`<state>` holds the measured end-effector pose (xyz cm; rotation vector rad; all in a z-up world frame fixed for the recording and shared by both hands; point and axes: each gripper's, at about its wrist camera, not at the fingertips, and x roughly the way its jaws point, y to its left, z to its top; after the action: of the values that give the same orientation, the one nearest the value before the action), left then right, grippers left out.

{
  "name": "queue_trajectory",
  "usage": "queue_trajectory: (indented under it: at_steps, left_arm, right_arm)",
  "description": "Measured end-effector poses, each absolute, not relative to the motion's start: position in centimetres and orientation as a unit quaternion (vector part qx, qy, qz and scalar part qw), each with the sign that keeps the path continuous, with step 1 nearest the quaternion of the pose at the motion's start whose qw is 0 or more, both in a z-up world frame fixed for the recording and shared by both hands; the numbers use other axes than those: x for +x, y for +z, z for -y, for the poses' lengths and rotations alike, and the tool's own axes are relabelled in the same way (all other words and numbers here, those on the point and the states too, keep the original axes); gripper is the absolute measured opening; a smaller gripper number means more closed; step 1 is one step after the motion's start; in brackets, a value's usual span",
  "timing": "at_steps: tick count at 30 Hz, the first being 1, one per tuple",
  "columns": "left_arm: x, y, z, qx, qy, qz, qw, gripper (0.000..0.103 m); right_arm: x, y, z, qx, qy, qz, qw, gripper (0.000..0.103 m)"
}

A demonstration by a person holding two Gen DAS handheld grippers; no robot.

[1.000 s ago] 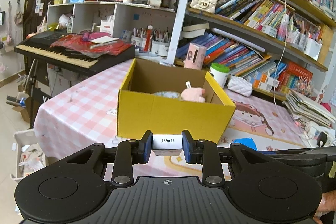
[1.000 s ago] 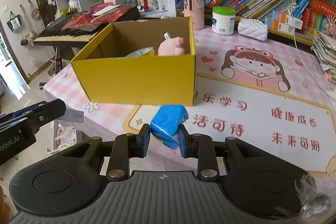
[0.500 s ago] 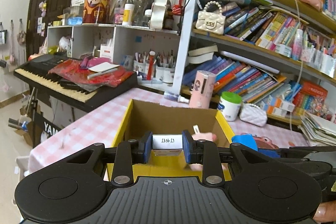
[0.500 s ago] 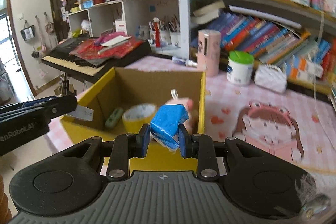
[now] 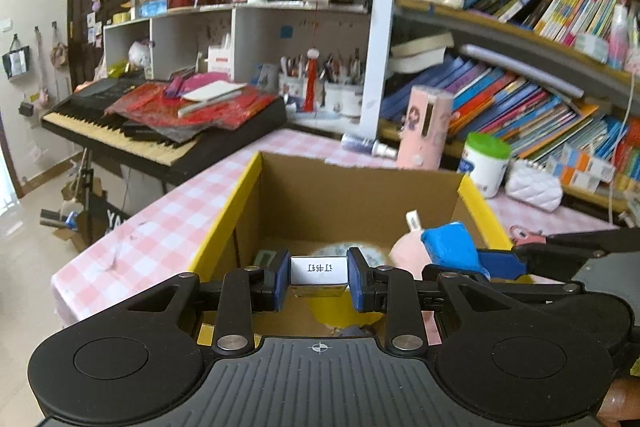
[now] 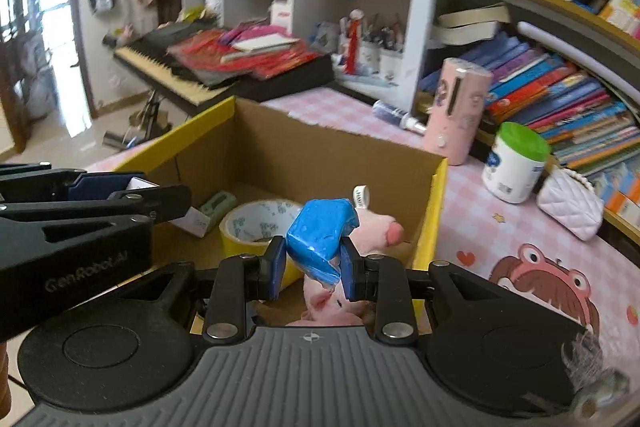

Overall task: Organize objects
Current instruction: 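Carry the medicine box and blue cloth over the yellow box with both tools, then open the left tool to drop the medicine box while the right tool releases the cloth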

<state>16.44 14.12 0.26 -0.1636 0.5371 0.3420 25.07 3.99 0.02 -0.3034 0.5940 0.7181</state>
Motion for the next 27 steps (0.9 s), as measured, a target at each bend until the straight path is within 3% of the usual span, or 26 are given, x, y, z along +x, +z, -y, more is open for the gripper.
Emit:
queue_trajectory:
  at_steps: [14,27]
  left_arm:
    - [18.5,-1.7,-14.6,-0.093,0.201,-0.303,0.927,0.028]
    - [18.6,-1.6,-14.3,-0.104,0.21,-0.285,0.929,0.03]
  right_arm:
    - [27.7,-2.4,-5.0,-0.167,0.39,-0.321,0.847,0.026]
    - [28.4,-2.6,-5.3,-0.167,0.406,-0.328,0.836,0.026]
